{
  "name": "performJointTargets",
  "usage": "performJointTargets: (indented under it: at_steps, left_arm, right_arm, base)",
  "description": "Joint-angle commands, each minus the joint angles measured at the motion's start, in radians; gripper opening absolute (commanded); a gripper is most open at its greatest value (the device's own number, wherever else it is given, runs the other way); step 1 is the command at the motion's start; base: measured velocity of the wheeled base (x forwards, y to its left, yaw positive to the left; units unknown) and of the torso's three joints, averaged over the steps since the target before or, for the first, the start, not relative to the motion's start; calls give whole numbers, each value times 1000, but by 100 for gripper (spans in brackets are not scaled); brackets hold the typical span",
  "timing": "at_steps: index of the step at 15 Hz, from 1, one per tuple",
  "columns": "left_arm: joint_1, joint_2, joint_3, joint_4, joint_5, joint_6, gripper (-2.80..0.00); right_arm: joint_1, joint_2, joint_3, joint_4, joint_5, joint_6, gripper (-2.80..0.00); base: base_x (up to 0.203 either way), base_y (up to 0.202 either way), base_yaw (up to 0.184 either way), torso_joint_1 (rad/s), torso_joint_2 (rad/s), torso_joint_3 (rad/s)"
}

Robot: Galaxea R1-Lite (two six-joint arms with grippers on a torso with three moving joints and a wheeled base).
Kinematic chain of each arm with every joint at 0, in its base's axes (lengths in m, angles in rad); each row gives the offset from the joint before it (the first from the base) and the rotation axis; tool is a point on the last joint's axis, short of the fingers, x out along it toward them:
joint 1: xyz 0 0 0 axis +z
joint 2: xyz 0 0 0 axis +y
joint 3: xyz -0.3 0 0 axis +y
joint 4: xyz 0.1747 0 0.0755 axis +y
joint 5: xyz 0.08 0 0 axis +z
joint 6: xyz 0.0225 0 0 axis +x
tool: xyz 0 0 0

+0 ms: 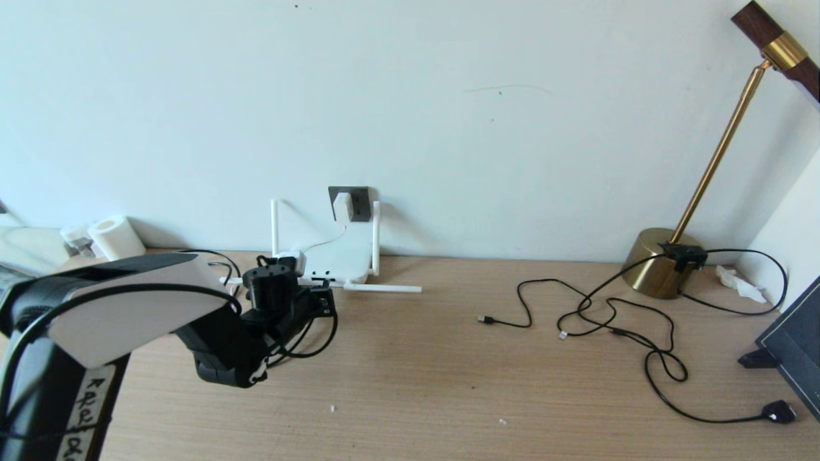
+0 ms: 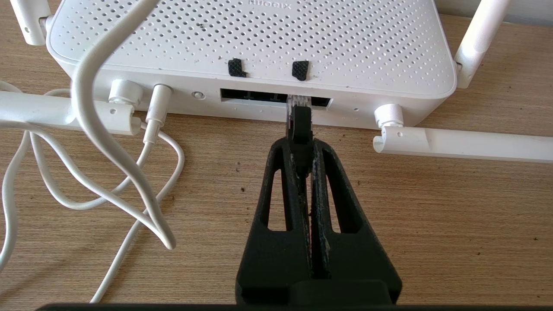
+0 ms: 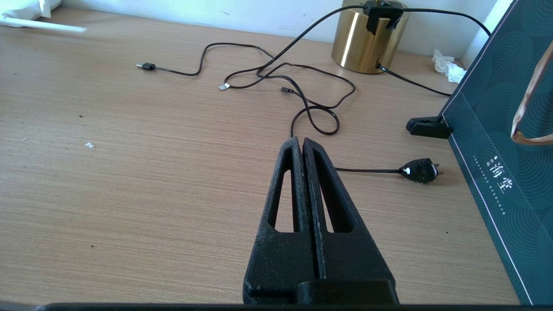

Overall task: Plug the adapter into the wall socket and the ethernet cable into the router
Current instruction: Align cable and router interface

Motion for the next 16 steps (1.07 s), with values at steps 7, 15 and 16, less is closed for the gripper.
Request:
performJointTargets:
  at_steps: [7, 15, 16]
  left_arm:
    - [5, 13, -22, -6, 1, -1, -280]
    - [5, 12, -31, 1, 1, -1, -280]
    - [5, 12, -30, 1, 1, -1, -280]
  right_arm:
    - [0, 0, 0, 0, 0, 0, -280]
    - [0, 0, 0, 0, 0, 0, -280]
    - [0, 0, -1, 0, 0, -1, -280]
  base:
    - [0, 0, 0, 0, 0, 0]
    - [0, 0, 0, 0, 0, 0]
    - [0, 0, 0, 0, 0, 0]
